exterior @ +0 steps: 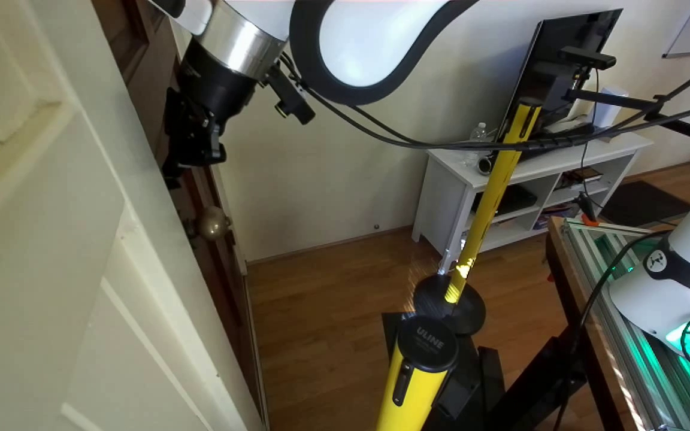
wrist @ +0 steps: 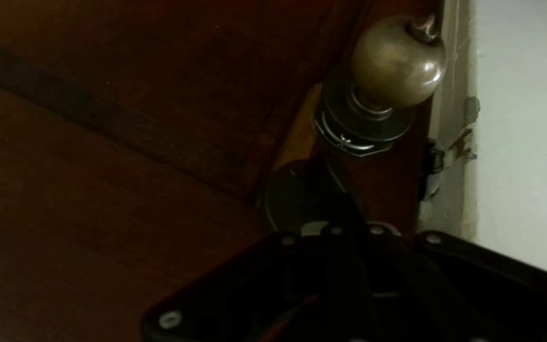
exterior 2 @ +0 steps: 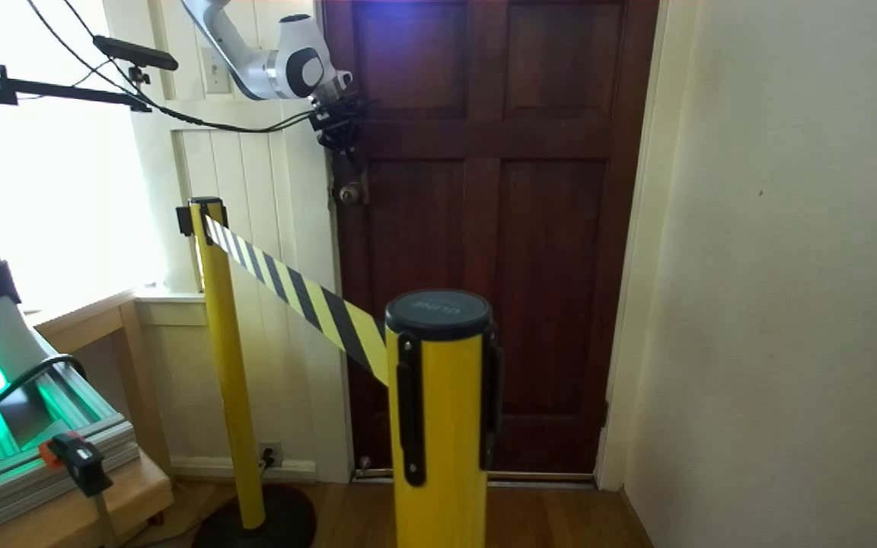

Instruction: Unlock the door

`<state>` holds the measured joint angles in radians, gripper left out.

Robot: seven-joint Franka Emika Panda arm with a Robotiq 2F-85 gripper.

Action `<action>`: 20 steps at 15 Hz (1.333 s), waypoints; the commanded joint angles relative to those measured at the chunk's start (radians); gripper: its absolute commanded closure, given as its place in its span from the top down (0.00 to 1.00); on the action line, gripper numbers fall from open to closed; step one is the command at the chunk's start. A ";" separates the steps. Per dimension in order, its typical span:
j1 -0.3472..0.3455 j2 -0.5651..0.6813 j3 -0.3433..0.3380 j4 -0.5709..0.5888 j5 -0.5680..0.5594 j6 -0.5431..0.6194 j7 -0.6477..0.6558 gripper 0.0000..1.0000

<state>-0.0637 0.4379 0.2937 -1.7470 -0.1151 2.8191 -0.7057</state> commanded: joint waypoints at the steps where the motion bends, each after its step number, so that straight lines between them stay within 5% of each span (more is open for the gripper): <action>1: 0.000 0.034 0.093 -0.018 0.053 -0.058 -0.054 0.00; 20: 0.125 0.016 -0.005 -0.027 -0.008 -0.113 -0.030 0.00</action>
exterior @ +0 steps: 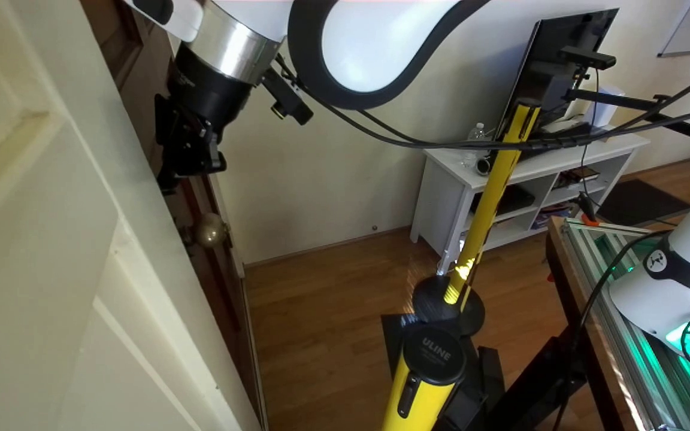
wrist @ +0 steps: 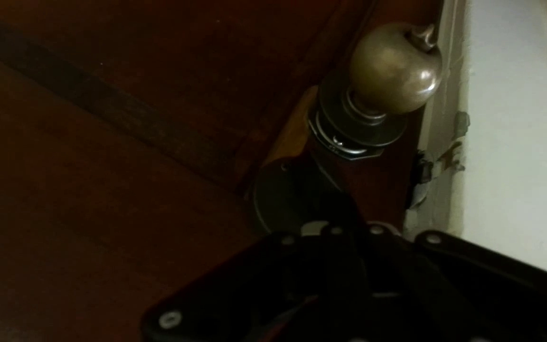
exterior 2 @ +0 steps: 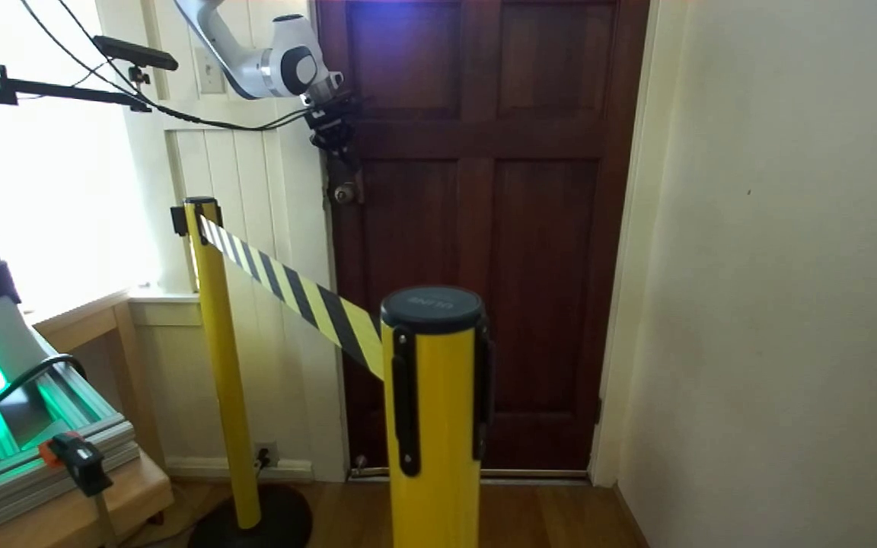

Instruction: Unlock the door

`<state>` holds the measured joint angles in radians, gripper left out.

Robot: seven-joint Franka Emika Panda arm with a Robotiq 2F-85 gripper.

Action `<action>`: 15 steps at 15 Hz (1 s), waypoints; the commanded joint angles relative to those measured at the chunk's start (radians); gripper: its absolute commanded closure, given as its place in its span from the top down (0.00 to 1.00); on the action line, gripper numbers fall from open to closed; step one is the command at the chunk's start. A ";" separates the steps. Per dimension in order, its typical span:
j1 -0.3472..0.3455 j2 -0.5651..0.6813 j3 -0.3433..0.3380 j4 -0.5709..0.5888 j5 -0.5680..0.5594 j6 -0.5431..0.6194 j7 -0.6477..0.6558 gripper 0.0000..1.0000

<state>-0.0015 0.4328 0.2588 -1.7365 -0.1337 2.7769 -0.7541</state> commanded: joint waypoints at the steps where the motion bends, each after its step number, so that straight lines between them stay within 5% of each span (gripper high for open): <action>1: 0.068 0.020 0.026 -0.037 0.007 -0.075 0.021 0.00; 5: 0.061 0.008 0.031 -0.018 0.019 -0.115 0.012 0.00; 6: 0.047 -0.006 0.046 -0.018 0.048 -0.133 0.005 0.26; 11: -0.037 -0.106 0.139 -0.110 0.294 -0.219 -0.065 0.47; 15: -0.099 -0.219 0.148 -0.269 0.582 -0.217 -0.088 0.73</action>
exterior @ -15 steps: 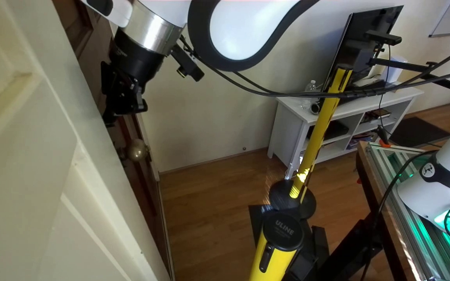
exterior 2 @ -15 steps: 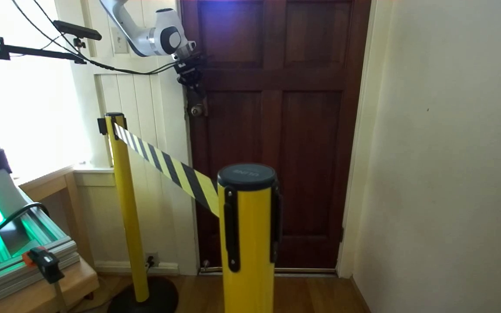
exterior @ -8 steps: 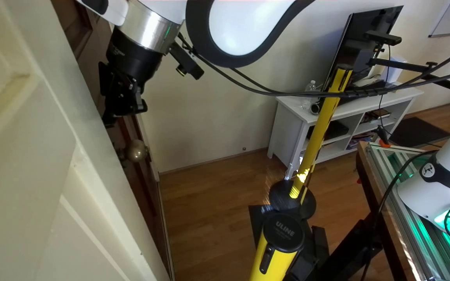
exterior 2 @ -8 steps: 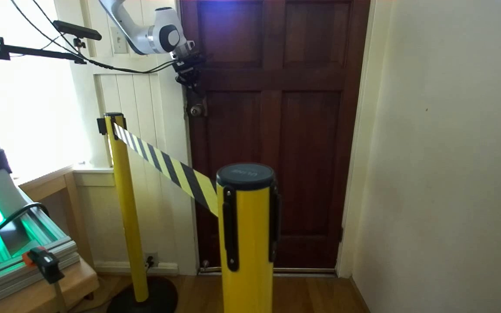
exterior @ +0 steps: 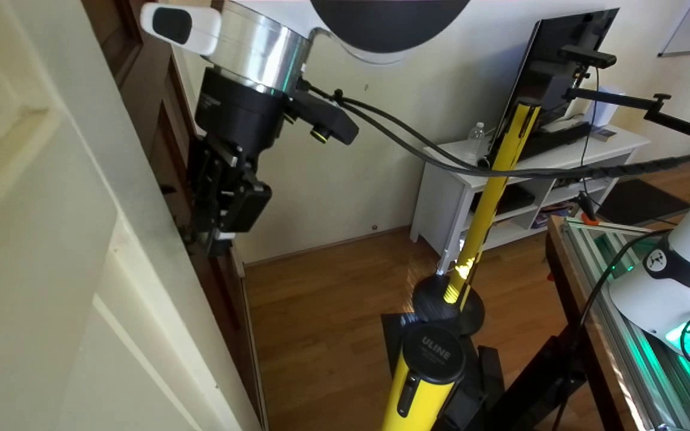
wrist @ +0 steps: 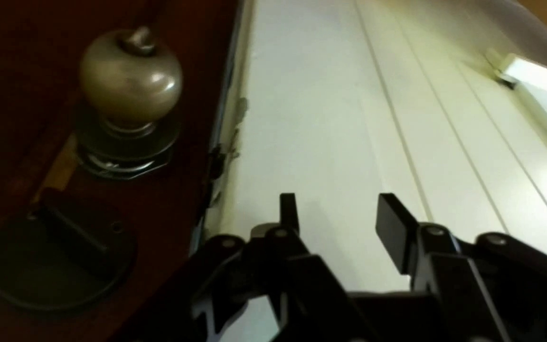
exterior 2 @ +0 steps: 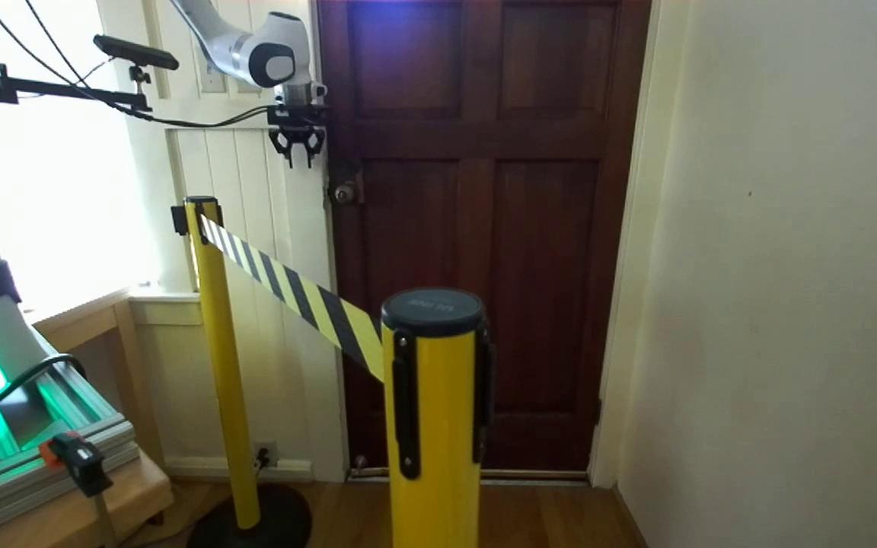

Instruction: Unlock the door

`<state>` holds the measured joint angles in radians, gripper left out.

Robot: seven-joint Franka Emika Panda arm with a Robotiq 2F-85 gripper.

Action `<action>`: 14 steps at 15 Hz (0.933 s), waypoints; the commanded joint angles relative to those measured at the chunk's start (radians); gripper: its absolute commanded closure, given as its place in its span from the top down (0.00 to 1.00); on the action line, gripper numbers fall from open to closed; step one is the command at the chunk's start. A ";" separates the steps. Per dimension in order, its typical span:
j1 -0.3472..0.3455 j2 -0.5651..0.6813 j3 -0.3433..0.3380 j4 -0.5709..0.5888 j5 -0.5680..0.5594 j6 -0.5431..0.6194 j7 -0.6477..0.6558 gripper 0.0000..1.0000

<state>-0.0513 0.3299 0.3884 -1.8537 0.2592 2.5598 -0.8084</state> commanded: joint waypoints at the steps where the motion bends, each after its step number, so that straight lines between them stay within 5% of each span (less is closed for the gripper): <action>1: -0.061 -0.151 0.011 -0.200 0.266 0.000 -0.044 0.81; 4: -0.068 -0.253 -0.065 -0.335 0.422 -0.010 -0.035 0.99; 7: -0.054 -0.360 -0.182 -0.469 0.445 -0.094 -0.024 1.00; 14: -0.067 -0.698 -0.423 -0.746 0.147 -0.237 0.163 1.00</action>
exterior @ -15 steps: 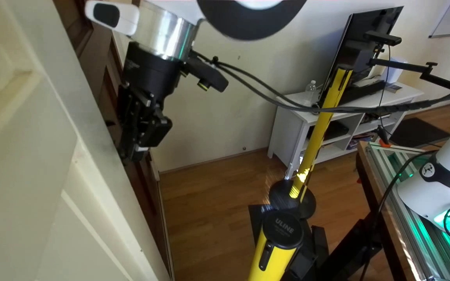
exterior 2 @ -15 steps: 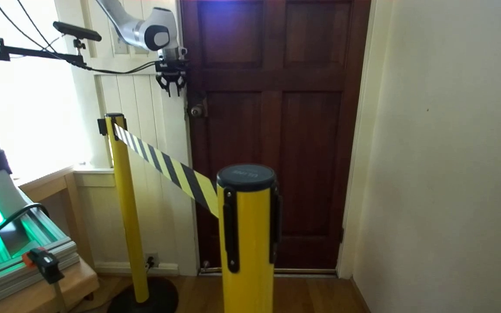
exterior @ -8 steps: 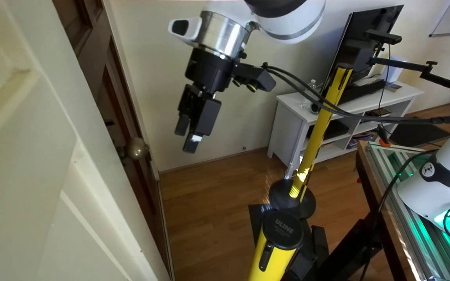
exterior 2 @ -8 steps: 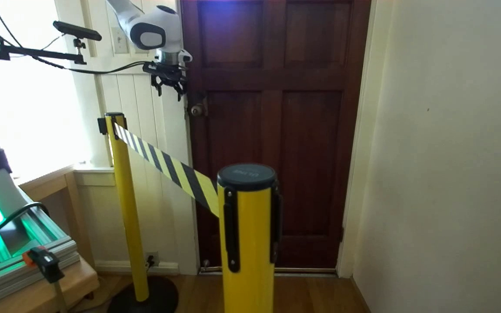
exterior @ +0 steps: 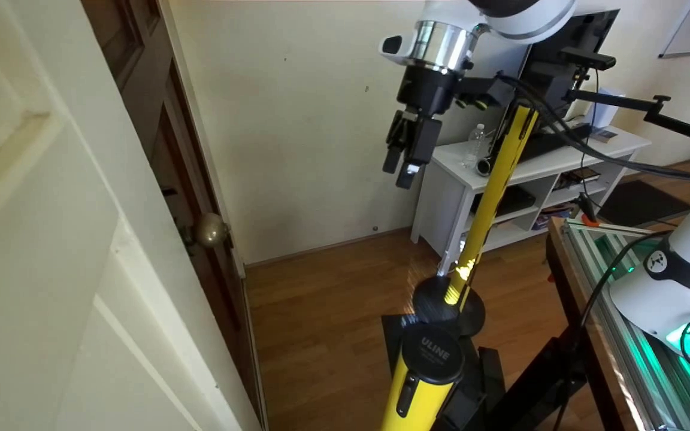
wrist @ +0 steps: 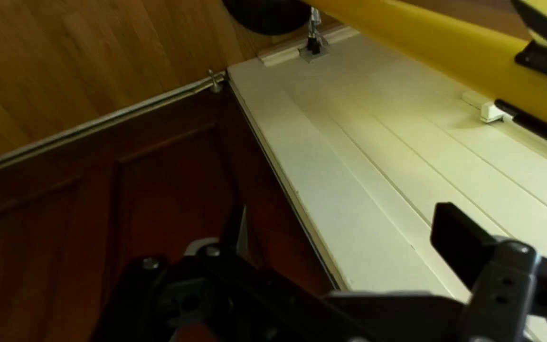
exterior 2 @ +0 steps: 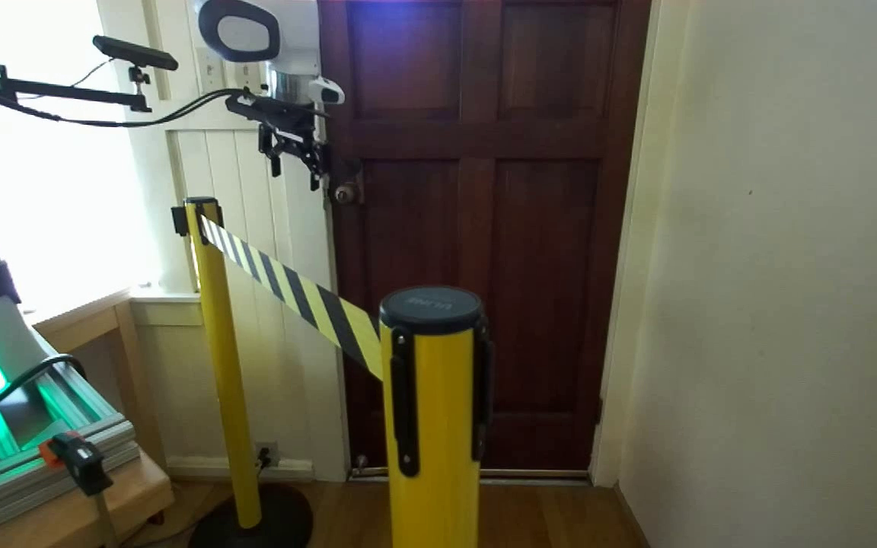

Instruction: Unlock the door

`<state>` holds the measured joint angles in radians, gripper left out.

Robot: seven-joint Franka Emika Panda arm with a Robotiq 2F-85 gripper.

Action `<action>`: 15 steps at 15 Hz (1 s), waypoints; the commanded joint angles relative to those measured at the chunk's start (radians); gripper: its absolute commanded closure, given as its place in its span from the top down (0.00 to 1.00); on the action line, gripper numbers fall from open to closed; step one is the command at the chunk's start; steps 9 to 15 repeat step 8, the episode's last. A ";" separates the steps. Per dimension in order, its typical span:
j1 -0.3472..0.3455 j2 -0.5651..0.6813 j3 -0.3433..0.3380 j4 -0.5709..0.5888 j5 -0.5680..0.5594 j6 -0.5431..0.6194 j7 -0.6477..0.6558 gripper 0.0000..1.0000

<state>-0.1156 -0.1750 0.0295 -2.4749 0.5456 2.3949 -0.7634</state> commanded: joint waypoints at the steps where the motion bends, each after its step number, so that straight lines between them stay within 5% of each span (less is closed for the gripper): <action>1: -0.010 -0.249 -0.089 -0.145 -0.198 -0.102 0.155 1.00; 2: 0.049 -0.104 -0.111 -0.063 -0.129 -0.048 0.088 1.00; 15: 0.077 -0.120 -0.140 -0.078 -0.141 -0.049 0.096 1.00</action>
